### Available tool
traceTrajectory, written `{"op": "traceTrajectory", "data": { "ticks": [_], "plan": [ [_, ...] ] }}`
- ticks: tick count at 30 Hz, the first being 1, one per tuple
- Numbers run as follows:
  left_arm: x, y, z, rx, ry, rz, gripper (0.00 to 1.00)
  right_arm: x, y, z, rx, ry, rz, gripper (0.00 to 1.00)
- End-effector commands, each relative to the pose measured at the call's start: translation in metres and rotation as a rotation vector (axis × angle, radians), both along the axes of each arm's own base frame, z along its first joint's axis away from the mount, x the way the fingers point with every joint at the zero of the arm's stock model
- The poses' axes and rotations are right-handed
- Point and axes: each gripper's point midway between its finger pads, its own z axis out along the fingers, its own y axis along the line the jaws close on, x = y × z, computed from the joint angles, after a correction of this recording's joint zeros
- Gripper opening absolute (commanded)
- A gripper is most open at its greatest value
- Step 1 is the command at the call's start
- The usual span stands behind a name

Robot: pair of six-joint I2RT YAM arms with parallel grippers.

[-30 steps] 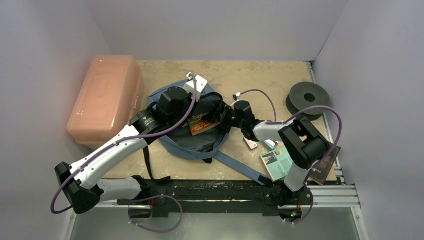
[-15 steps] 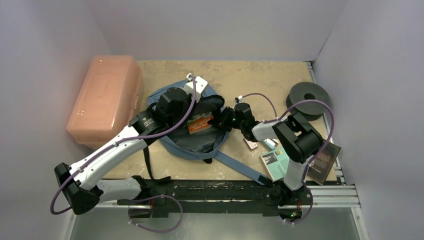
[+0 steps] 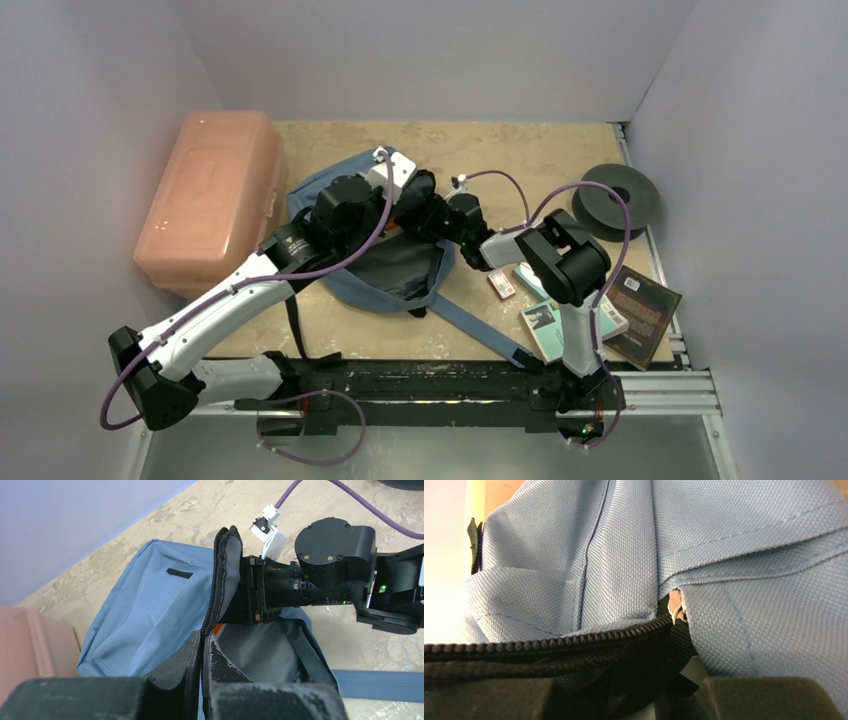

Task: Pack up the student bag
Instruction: Place the book in the student bag.

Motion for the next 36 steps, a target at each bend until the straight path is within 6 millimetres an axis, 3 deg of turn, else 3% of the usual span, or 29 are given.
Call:
{"op": "traceTrajectory", "data": {
  "ticks": [1, 4, 7, 11, 15, 25, 30, 33, 34, 36],
  "plan": [
    [0.011, -0.006, 0.019, -0.05, -0.085, 0.022, 0.0, 0.031, 0.01, 0.038, 0.052, -0.143, -0.069, 0.34],
    [0.014, 0.002, 0.01, -0.028, -0.073, 0.074, 0.0, 0.025, 0.01, 0.038, 0.009, -0.141, -0.038, 0.49],
    [0.015, 0.01, -0.001, -0.018, -0.06, 0.118, 0.0, 0.013, -0.007, 0.043, -0.13, -0.146, -0.023, 0.67],
    [0.012, 0.012, -0.012, -0.041, -0.043, 0.13, 0.0, -0.003, -0.03, 0.041, -0.246, -0.149, 0.007, 0.77],
    [0.009, 0.01, -0.01, -0.067, -0.034, 0.119, 0.0, 0.006, -0.032, 0.033, -0.223, -0.15, -0.008, 0.74],
    [0.005, 0.015, 0.03, -0.104, -0.138, 0.089, 0.0, 0.032, -0.019, 0.041, -0.096, -0.245, -0.104, 0.58],
    [0.006, 0.011, 0.027, -0.103, -0.125, 0.081, 0.0, 0.045, -0.005, 0.03, -0.103, -0.242, -0.079, 0.34],
    [0.008, 0.014, 0.016, -0.091, -0.104, 0.111, 0.0, 0.042, 0.002, 0.04, -0.064, -0.243, -0.046, 0.2],
    [0.009, 0.016, 0.012, -0.085, -0.094, 0.127, 0.0, 0.037, -0.002, 0.046, -0.06, -0.233, -0.04, 0.2],
    [0.009, 0.02, 0.005, -0.078, -0.078, 0.154, 0.0, 0.024, -0.02, 0.059, -0.099, -0.209, -0.036, 0.33]
  ]
}}
